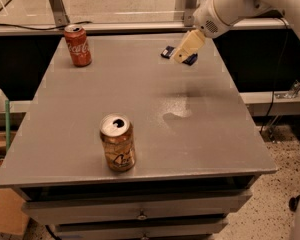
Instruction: Move rxbar blueberry near orange can
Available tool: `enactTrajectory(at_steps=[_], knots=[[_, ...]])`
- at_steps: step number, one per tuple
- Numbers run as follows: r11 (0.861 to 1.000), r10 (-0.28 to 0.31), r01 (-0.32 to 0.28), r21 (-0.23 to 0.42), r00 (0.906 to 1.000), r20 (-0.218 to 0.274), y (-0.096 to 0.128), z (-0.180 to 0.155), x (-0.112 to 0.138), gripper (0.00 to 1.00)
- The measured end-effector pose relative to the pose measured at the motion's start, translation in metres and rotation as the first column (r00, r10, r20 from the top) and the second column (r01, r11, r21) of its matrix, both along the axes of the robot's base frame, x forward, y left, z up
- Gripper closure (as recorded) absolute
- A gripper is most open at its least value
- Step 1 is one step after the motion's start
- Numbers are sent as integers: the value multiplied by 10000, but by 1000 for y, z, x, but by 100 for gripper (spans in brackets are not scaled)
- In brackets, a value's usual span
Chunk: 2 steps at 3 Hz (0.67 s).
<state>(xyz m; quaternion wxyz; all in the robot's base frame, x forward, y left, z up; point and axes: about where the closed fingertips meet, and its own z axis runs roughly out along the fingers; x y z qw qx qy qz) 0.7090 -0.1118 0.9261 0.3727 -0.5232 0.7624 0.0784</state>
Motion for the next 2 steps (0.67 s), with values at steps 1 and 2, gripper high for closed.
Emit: enactTrajectory(at_steps=[1,2], knots=[[9959,-524,526,738,9986,-48,-11,-11,32,0],[9860,-1000,1053,1290,9939,-471,-18,-32,53,0]])
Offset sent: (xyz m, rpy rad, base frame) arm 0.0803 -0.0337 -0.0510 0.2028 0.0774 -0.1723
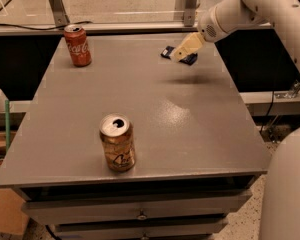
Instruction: Move rxbar blueberry near orange can
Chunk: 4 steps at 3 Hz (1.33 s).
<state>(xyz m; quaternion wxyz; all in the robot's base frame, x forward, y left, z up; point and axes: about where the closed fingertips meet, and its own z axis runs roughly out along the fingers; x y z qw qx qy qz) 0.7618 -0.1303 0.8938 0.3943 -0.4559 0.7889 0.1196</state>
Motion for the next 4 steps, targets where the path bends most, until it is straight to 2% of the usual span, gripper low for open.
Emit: enactTrajectory(at_steps=[1,4], knots=[[9992,-256,265,296,9992,-317,-2,-18,10,0],[9978,-608,631,180,9925,-1059,-7,-60,17,0]])
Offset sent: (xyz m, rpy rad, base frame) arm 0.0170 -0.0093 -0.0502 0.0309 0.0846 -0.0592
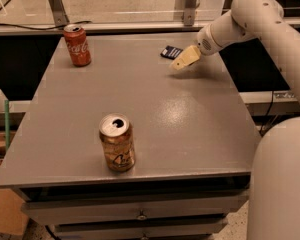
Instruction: Move rxbar blueberry near orange can
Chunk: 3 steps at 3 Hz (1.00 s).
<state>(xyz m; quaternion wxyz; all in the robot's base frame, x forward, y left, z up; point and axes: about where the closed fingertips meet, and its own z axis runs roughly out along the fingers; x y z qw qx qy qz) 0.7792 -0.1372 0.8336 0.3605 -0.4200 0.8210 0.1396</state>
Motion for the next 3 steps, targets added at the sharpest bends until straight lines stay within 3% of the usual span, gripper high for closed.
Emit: enactTrajectory(at_steps=[1,3], knots=[[10000,-40,41,10,9999,-153,-2,-7,-1,16],[9999,-143,144,59,9997,-205,-8,-8,-1,63]])
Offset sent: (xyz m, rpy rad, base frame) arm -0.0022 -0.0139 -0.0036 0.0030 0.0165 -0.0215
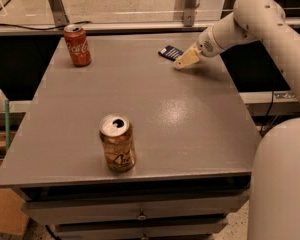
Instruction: Move rxbar blueberry near orange can
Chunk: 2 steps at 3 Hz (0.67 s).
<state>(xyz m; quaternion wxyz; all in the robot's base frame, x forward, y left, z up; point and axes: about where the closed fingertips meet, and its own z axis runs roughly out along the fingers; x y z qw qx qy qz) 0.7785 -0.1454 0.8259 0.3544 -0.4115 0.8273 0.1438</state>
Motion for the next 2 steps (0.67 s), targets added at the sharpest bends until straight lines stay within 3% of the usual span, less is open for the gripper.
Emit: enactTrajectory(at_steps=[1,2], knots=[[10000,-64,64,52,10000,13,-4,2,0,85],[9997,-39,34,234,9998,210,-3,15,-5,100]])
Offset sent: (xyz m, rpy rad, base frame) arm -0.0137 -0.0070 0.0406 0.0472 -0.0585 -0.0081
